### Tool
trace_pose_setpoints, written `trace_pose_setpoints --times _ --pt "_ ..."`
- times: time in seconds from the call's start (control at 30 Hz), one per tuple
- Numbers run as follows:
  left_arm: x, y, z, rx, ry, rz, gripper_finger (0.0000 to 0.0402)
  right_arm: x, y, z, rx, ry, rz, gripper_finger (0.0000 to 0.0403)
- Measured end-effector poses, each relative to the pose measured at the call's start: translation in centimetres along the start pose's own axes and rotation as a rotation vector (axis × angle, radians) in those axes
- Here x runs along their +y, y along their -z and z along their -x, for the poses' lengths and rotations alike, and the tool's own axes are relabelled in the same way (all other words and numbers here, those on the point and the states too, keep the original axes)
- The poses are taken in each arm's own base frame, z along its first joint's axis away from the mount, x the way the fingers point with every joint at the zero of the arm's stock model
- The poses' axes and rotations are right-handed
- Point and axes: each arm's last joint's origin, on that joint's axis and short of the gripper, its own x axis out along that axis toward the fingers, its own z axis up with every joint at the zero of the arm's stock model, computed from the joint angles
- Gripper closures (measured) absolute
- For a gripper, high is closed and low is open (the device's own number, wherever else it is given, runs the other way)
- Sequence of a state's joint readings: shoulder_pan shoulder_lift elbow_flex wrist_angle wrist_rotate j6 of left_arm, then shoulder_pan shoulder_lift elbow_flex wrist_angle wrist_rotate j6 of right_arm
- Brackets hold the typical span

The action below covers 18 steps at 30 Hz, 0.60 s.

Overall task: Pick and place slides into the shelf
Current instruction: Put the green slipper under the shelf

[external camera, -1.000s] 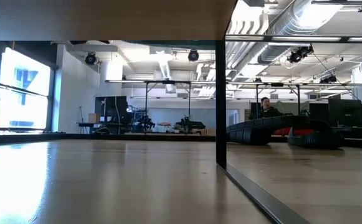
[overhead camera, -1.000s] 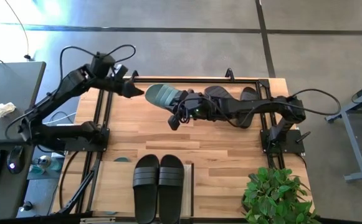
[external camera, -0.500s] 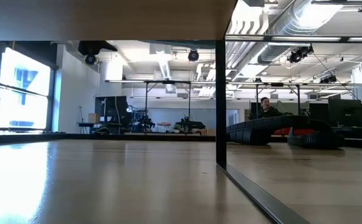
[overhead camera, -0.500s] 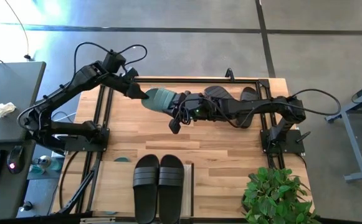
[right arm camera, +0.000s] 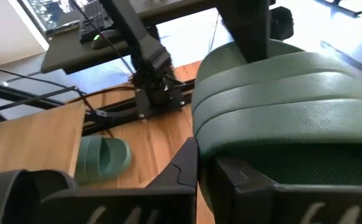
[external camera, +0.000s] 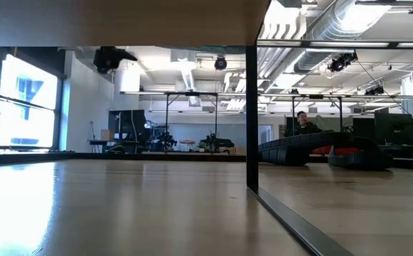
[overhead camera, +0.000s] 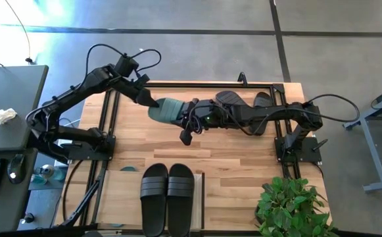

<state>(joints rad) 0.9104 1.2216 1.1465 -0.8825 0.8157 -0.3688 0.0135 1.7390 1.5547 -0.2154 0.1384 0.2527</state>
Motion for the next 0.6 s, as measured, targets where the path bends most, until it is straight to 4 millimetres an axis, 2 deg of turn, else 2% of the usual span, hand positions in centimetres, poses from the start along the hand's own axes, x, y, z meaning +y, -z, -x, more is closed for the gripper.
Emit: trace_pose_setpoints --times 0.37,0.6 --pt "-0.03 0.08 0.01 0.012 0.018 0.0 0.0218 -0.1 0.38 0.0 0.035 0.021 0.001 0.0403" --pt "0.02 0.25 0.0 0.025 0.015 -0.001 0.0254 -0.14 0.4 0.0 0.036 0.029 -0.002 0.0403"
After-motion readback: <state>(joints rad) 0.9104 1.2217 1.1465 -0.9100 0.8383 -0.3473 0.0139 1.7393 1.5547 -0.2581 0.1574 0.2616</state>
